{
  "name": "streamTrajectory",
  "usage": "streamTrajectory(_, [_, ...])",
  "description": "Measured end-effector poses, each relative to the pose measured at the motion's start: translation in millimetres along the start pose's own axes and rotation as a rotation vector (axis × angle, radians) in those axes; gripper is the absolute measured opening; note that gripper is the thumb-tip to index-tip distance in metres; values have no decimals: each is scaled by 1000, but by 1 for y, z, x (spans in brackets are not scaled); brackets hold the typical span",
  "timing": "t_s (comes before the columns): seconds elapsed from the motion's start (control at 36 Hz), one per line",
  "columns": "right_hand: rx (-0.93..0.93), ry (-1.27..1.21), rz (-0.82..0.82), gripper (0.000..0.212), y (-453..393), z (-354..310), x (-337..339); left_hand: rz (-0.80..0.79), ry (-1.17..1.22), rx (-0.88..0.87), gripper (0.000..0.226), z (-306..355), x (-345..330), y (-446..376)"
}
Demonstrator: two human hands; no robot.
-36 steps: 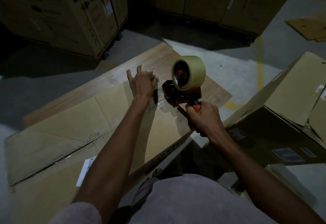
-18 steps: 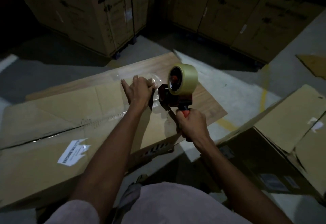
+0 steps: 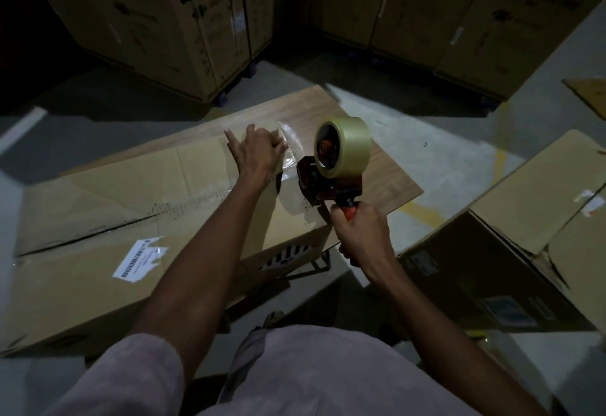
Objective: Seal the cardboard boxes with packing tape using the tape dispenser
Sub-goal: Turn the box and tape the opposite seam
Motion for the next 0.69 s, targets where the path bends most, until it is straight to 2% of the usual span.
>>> streamTrajectory(0.14, [-18,-18,-6,39,1,0,0,8,7,-68,24,11,0,10])
streamTrajectory(0.31, [-15,-32,-35,45,2,1,-3,6,109,-3,26,15,-4,37])
streamTrajectory(0.44, [-9,-45,-54,49,3,0,-1,8,52,22,32,20,-5,48])
streamTrajectory(0.53, [-12,-54,-58,43,5,-1,1,-17,-24,4,32,22,-5,46])
streamTrajectory(0.69, [-17,-52,-67,33,4,0,2,15,-30,46,30,24,1,47])
Point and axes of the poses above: each hand's wrist, its own y-axis away from the middle knuckle, its own x-axis out of the back of the hand, z = x × y, the point moved 5 cm from there along -y, towards the middle knuckle, and after that the axes turned 13 degrees about -x, right-handed, at the moved point
